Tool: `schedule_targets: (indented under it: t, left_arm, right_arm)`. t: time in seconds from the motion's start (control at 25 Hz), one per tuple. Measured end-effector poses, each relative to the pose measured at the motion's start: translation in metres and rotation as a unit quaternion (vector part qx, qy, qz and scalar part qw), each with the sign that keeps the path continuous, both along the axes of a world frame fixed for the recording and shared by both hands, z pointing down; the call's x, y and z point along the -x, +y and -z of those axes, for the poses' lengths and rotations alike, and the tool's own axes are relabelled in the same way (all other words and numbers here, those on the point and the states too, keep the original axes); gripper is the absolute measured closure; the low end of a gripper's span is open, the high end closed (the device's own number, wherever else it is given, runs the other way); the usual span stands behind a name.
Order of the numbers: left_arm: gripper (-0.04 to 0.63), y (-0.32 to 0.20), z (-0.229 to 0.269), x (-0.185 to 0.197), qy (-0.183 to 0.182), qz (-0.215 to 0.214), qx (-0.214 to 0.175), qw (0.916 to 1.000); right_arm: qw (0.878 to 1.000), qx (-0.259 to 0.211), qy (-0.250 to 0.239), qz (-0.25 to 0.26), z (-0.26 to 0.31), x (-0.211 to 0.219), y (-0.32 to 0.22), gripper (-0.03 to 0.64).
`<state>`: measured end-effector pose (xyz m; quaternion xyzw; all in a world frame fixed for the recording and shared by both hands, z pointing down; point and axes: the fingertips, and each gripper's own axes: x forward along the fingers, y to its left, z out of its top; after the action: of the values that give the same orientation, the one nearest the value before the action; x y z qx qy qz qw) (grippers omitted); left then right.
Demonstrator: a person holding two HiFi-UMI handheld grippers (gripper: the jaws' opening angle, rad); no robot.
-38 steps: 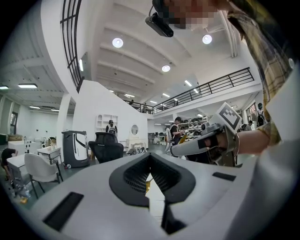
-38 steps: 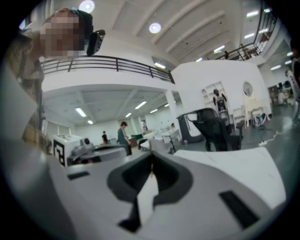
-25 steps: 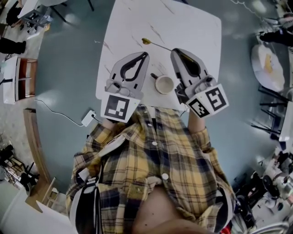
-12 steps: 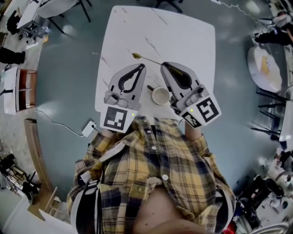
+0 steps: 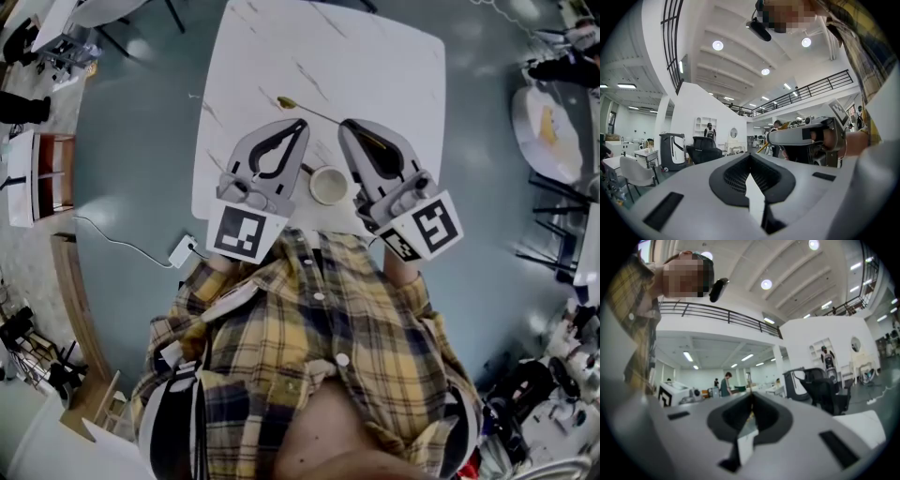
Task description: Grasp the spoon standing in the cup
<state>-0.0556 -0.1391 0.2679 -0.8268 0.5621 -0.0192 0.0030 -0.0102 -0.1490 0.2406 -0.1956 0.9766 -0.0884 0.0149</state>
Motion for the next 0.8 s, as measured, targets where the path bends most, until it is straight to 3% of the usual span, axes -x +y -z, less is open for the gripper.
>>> schedule_targets:
  t: [0.8]
  left_arm:
    - [0.580, -0.003, -0.006, -0.001, -0.004, -0.004, 0.001, 1.0000]
  right_arm:
    - [1.000, -0.001, 0.001, -0.019, -0.007, -0.009, -0.003, 0.584]
